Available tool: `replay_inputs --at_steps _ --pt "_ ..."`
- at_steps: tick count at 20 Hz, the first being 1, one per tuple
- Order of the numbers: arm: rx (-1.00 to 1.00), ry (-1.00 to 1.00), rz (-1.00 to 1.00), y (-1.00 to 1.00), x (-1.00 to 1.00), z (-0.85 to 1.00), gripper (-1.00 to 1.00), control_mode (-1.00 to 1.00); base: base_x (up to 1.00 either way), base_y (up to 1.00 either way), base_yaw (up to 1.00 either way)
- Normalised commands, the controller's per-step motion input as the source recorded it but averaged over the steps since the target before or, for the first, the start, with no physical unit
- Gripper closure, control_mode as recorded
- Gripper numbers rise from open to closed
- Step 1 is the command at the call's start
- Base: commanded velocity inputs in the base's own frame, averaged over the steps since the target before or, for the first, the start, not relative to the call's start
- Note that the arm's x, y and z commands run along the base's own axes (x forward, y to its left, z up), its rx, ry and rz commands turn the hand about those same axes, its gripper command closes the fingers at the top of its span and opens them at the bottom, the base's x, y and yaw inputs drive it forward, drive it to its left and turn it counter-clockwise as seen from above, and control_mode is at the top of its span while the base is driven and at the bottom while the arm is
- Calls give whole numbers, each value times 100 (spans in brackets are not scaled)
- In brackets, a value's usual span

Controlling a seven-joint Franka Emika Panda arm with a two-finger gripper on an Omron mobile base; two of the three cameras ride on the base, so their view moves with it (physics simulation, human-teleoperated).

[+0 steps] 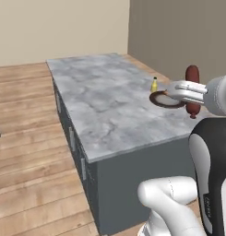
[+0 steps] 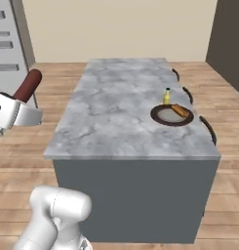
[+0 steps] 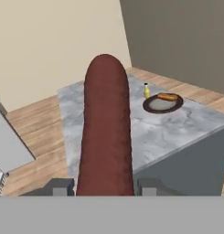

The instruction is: Move the hot dog bun to the plate on the dining table and place the condiment next to that plate. Then navigate to the fridge and take the sausage and place it on the plate as well.

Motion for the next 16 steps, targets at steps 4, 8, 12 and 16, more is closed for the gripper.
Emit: replay_inputs --at_steps 4,8,12,16 --pt "0 0 0 0 0 0 100 100 14 -100 28" --pt "0 0 0 0 0 0 100 100 17 -100 29" --pt "0 0 0 0 0 0 100 100 29 -100 33" --pt "0 0 0 0 0 0 100 100 38 -97 38"
